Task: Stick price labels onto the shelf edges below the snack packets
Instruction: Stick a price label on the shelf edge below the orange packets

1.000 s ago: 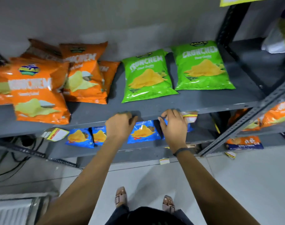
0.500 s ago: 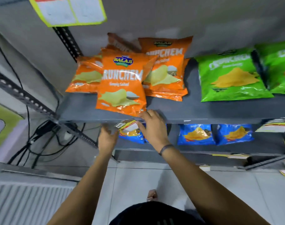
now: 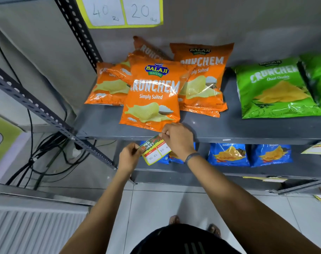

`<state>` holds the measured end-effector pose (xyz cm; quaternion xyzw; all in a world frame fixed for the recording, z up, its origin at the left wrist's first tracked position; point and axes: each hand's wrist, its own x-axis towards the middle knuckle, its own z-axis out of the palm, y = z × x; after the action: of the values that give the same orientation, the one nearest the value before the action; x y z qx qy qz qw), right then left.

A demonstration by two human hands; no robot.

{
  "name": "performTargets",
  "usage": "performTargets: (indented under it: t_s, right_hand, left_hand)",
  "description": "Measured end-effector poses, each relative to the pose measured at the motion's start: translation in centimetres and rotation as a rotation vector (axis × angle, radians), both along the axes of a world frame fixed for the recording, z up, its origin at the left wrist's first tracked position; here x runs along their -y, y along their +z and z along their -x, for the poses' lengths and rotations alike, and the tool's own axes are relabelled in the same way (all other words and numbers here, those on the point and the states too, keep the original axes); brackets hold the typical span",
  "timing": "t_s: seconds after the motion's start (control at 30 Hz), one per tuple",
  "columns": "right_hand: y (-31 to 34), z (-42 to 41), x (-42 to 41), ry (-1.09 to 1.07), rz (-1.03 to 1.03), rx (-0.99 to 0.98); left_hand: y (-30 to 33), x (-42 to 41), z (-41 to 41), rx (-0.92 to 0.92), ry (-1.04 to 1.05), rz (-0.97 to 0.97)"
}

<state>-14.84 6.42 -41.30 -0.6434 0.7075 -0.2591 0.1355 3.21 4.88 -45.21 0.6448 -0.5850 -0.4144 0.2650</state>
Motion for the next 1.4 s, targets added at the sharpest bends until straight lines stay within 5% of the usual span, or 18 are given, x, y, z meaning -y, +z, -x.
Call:
performTargets:
  t_s: [0.13, 0.43, 0.63, 1.27, 1.4]
  right_hand:
    - [0.4, -0.1, -0.2, 0.018, -0.005, -0.058]
    - [-0.1, 0.1, -2.7, 0.152, -0.001, -0.398]
    - [0.0, -0.8, -2.9, 0.115, -0.075, -0.695]
    - [-0.3, -1.0, -2.1, 0.032, -0.028, -0.691]
    - [-0.4, -0.3, -2.0, 0.074, -0.049, -0.509]
  left_hand:
    - [0.6, 0.0, -0.6, 0.021, -0.061, 0.054]
    - [1.5, 0.8, -1.6, 0.514, -0.301, 0.402]
    - [0.9, 1.3, -1.3, 0.796, -0.434, 0.447]
    - [2.1, 1.9, -0.4, 0.819, -0.350, 0.477]
    - [2.6, 2.1, -0.6, 0.799, -0.339, 0.533]
